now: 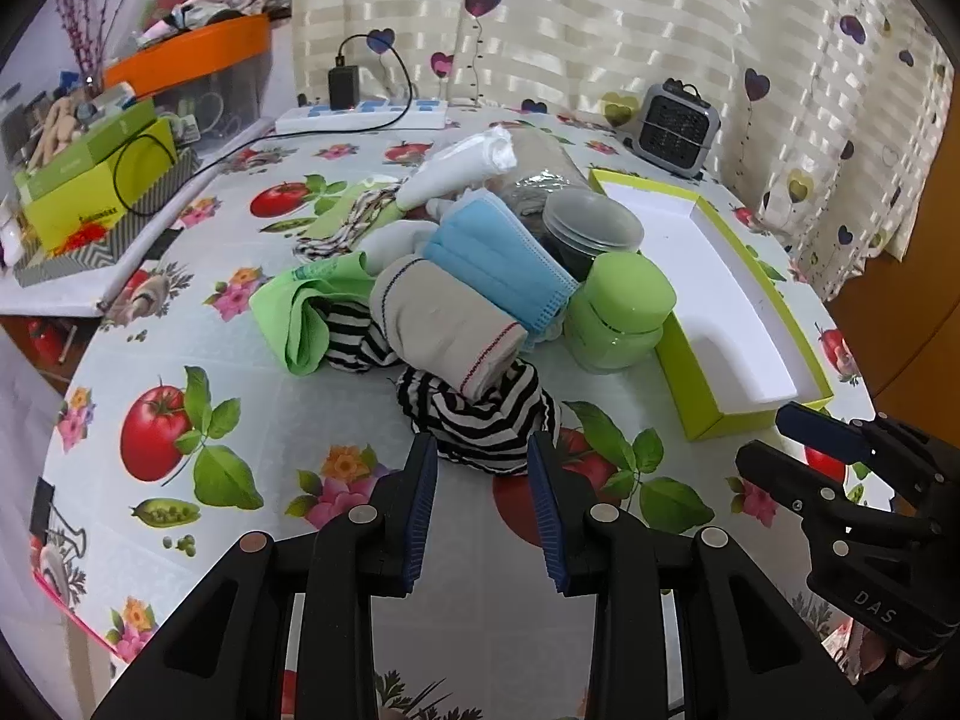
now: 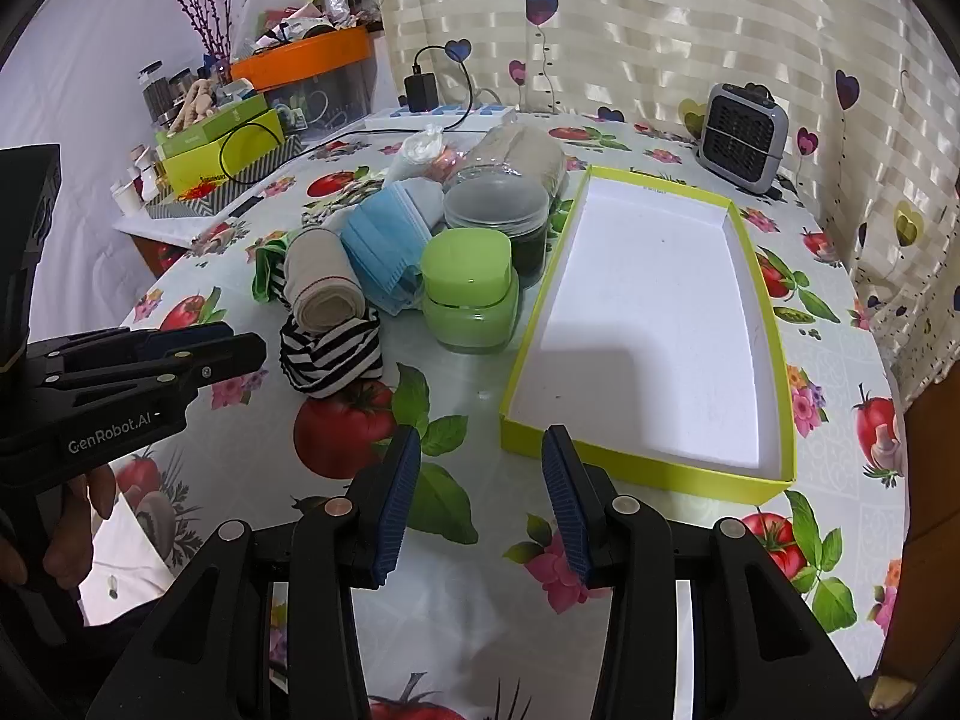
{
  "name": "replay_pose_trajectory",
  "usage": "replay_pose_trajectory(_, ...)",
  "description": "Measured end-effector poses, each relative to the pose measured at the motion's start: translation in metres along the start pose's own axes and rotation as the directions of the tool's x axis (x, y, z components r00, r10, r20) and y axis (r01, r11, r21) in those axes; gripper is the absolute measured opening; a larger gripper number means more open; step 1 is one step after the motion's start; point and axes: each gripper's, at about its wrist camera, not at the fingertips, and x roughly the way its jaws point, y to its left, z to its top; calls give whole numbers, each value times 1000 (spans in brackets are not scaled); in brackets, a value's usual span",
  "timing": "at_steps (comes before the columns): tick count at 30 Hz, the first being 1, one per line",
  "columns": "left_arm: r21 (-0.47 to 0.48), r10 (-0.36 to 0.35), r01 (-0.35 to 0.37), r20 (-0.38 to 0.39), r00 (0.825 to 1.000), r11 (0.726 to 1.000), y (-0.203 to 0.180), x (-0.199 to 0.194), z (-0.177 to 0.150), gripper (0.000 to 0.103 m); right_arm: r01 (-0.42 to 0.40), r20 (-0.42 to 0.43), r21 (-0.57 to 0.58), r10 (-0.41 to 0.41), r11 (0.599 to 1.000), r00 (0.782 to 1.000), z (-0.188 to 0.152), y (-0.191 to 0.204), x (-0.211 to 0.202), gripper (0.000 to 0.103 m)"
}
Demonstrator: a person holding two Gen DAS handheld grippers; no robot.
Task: Organize soft objects
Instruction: 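Move the right gripper toward the rolled white sock in the pile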
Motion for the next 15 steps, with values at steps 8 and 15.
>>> replay_pose_trajectory(8, 15, -7, 7, 13, 1000, 1000, -2, -3, 0, 30, -10, 16, -3, 10, 1000, 1000, 4, 3, -5, 43)
replay_pose_trajectory(15, 32, 10, -10, 25, 1000, 999, -5, -5, -1, 30, -35, 46, 5, 35, 999, 998, 1, 2, -8, 43)
